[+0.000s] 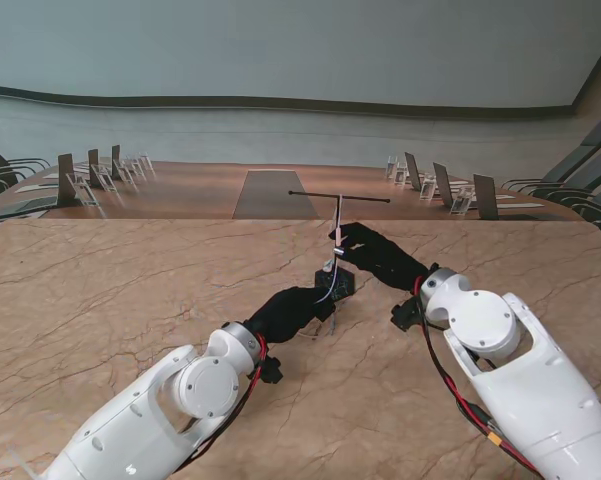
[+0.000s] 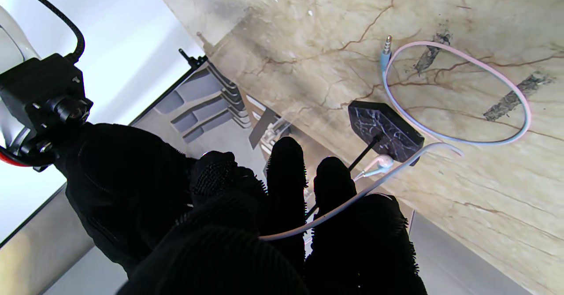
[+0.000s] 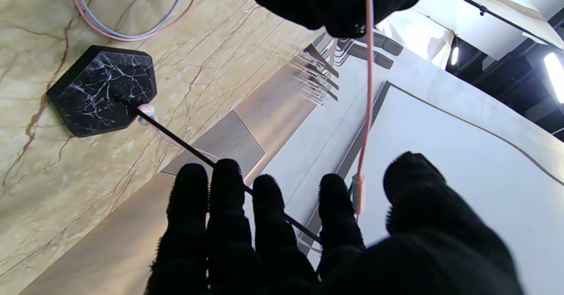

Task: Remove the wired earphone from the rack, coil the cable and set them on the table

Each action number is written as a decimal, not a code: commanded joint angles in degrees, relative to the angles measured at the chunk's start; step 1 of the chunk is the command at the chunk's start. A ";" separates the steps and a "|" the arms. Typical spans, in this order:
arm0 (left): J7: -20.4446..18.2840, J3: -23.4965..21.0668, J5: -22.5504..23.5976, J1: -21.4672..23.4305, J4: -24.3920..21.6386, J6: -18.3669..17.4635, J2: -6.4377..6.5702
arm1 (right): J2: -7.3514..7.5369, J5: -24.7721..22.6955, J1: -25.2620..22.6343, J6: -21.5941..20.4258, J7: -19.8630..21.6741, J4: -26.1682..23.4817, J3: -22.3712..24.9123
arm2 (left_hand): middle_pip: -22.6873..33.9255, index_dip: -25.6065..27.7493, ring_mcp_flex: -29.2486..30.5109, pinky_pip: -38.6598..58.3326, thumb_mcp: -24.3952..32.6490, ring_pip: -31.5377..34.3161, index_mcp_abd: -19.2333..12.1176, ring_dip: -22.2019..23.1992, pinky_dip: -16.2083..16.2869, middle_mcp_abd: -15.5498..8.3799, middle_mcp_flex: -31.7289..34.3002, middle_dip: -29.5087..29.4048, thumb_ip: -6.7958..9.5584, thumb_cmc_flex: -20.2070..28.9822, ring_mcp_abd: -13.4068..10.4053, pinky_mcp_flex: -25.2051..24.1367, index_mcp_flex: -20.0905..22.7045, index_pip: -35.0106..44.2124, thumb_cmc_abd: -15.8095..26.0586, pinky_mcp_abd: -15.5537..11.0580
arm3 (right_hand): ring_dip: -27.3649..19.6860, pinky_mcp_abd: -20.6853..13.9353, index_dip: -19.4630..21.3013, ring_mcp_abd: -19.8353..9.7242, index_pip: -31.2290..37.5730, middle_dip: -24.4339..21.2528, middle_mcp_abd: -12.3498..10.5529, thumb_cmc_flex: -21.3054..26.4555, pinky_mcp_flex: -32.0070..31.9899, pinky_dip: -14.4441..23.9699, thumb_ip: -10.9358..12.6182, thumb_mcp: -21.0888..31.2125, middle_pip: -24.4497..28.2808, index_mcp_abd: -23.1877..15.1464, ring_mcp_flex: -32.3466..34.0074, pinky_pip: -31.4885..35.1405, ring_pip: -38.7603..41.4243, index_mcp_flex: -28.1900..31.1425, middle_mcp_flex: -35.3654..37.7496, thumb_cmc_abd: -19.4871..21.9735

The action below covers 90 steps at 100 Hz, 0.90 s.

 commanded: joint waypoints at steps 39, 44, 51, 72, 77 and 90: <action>-1.66 0.72 0.13 0.80 -0.15 1.32 0.36 | -0.92 0.62 0.53 1.79 -1.53 -0.38 -1.18 | 1.18 -0.37 -0.97 0.10 0.35 -0.95 1.38 -1.13 -0.80 0.26 -0.17 -0.14 -1.37 3.92 1.28 -1.58 -0.62 0.74 2.19 -4.90 | -1.23 0.63 -13.62 -1.21 25.26 3.07 -1.89 13.74 1.18 -0.82 0.23 -4.21 7.23 -6.83 4.64 2.30 -1.65 -0.63 3.43 3.00; -1.56 0.83 0.18 0.81 -0.03 1.36 0.32 | -0.94 0.42 0.56 1.86 -1.66 -0.28 -1.38 | 1.16 -0.46 -0.96 0.13 0.41 -1.00 1.36 -1.18 -0.93 0.26 0.01 -0.18 -1.34 3.92 1.27 -1.41 -0.44 0.72 2.13 -4.77 | -1.73 0.70 -13.62 -1.75 26.45 3.13 -2.51 14.27 1.34 -0.98 -0.01 -3.19 7.22 -8.02 4.96 2.35 -2.49 -0.34 4.36 2.26; -1.82 0.94 0.19 0.80 -0.04 1.62 0.39 | -1.08 0.06 0.55 1.68 -2.40 -0.06 -1.64 | 1.02 -0.65 -1.02 -0.17 0.32 -1.17 1.42 -1.31 -1.20 0.34 -0.16 -0.18 -1.40 3.92 1.12 -1.86 -0.65 0.52 2.04 -4.82 | -2.35 0.99 -13.03 -2.25 28.35 3.51 -2.83 13.44 1.67 -1.76 -1.00 2.87 6.80 -10.42 5.51 2.83 -3.34 1.75 6.24 -0.97; -2.01 1.29 0.48 0.65 -0.02 2.00 0.43 | -1.41 -0.52 0.82 0.50 -3.98 0.88 -2.46 | 0.12 -2.12 -1.22 -1.18 0.25 -2.09 1.40 -1.95 -2.41 -0.06 -0.47 -0.63 -1.47 3.92 0.87 -2.68 -1.47 -0.73 1.95 -4.64 | -3.73 1.23 -8.94 -3.62 28.63 3.53 -4.23 13.05 1.77 -2.53 -1.78 10.99 6.01 -17.15 6.09 2.84 -5.75 9.13 9.60 -4.89; -2.04 1.38 0.51 0.64 -0.04 2.15 0.43 | -1.49 -0.57 0.88 0.20 -4.32 1.09 -2.62 | 0.00 -2.60 -1.19 -1.36 0.22 -2.21 1.35 -2.07 -2.73 -0.10 -0.38 -0.74 -1.52 3.92 0.86 -2.81 -1.47 -0.94 1.88 -4.61 | -3.84 1.34 -8.41 -3.81 28.69 3.53 -4.47 13.06 1.82 -2.62 -1.87 11.90 5.96 -18.31 6.12 2.82 -5.95 10.22 10.04 -5.48; -2.24 1.48 0.60 0.69 -0.24 2.78 0.48 | -1.55 -0.89 0.97 -0.52 -4.77 1.55 -2.86 | -2.03 -7.07 -1.90 -3.49 -0.42 -4.47 1.42 -3.71 -5.55 -0.31 -1.09 -2.09 -1.71 3.91 0.27 -4.86 -3.40 -5.23 1.30 -4.41 | -4.13 1.39 -5.61 -4.02 28.27 3.70 -4.67 11.91 1.81 -2.99 -2.67 17.49 5.71 -20.14 6.26 2.94 -6.41 14.42 11.29 -7.82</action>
